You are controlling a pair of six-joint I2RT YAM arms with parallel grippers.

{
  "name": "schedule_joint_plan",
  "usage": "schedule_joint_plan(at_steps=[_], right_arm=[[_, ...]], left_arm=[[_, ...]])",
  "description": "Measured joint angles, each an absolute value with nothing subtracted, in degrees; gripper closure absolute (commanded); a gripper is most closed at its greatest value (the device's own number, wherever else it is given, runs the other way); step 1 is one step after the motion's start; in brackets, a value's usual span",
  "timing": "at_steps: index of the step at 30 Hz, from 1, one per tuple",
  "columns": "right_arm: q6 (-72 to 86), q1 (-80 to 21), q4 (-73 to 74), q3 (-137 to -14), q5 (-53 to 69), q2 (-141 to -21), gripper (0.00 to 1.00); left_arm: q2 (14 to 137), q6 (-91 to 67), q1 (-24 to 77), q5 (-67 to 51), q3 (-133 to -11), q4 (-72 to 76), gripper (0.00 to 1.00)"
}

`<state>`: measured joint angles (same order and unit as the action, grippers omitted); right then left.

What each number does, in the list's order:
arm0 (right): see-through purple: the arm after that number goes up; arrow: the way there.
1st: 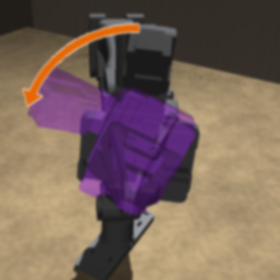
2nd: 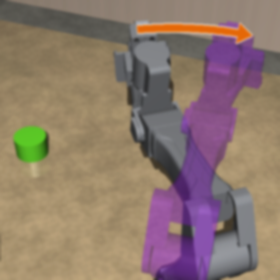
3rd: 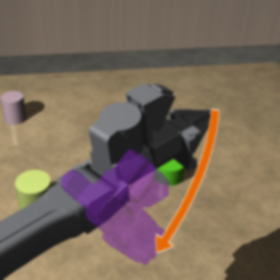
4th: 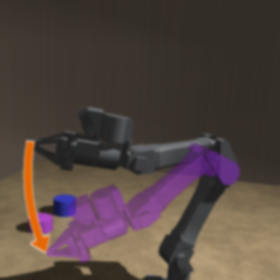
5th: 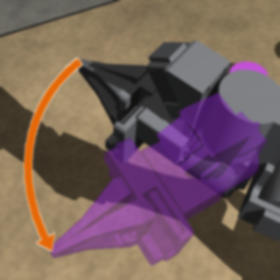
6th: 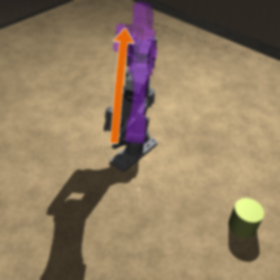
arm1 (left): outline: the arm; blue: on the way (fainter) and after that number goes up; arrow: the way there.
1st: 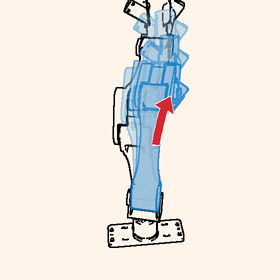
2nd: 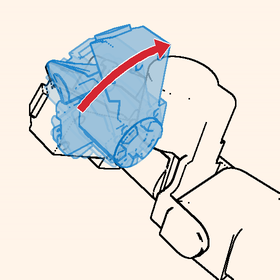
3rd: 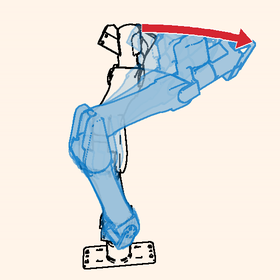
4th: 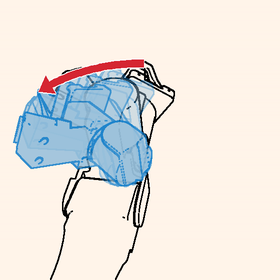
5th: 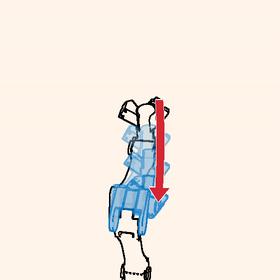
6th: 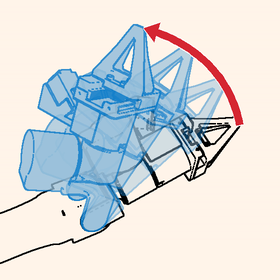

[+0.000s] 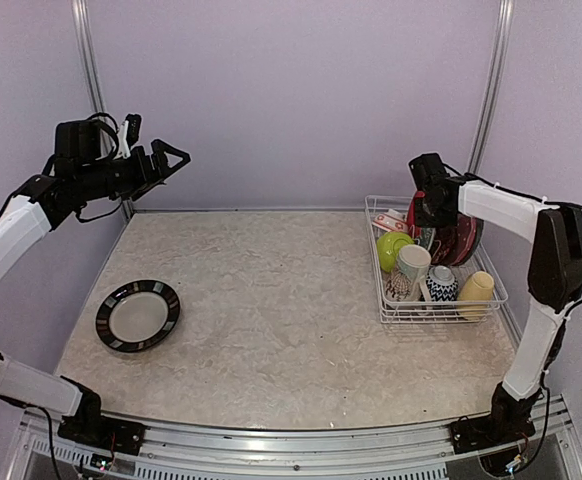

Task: Unload the mixed dishes from the dish rack
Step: Grab the plate from the dish rack, then pass from the right arm to the left

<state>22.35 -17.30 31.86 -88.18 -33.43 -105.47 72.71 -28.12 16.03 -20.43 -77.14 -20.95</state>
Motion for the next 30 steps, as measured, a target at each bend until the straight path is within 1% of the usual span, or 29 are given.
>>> schedule_joint_plan(at_steps=[11,16,24,27,30], right_arm=[[19.0,-20.1,37.0,-91.5,-38.2,-105.4,1.00],[15.5,-21.0,38.8,-92.3,-39.8,-102.7,1.00],[10.5,-20.8,37.5,-89.2,-40.4,-88.7,1.00],[10.6,-19.2,36.2,-87.0,-37.1,-83.4,1.00],[12.1,-15.8,35.2,-84.6,-30.6,-79.1,1.00]], left_arm=[[72.7,-28.6,16.0,-20.6,-77.1,-20.9,0.01],[72.8,-28.9,16.0,-20.6,-77.1,-21.0,0.01],[74.4,-29.8,16.0,-21.3,-77.1,-21.0,0.01],[75.4,-30.3,16.0,-22.3,-77.1,-21.0,0.01],[76.6,-31.0,16.0,-23.9,-77.1,-21.0,0.01]])
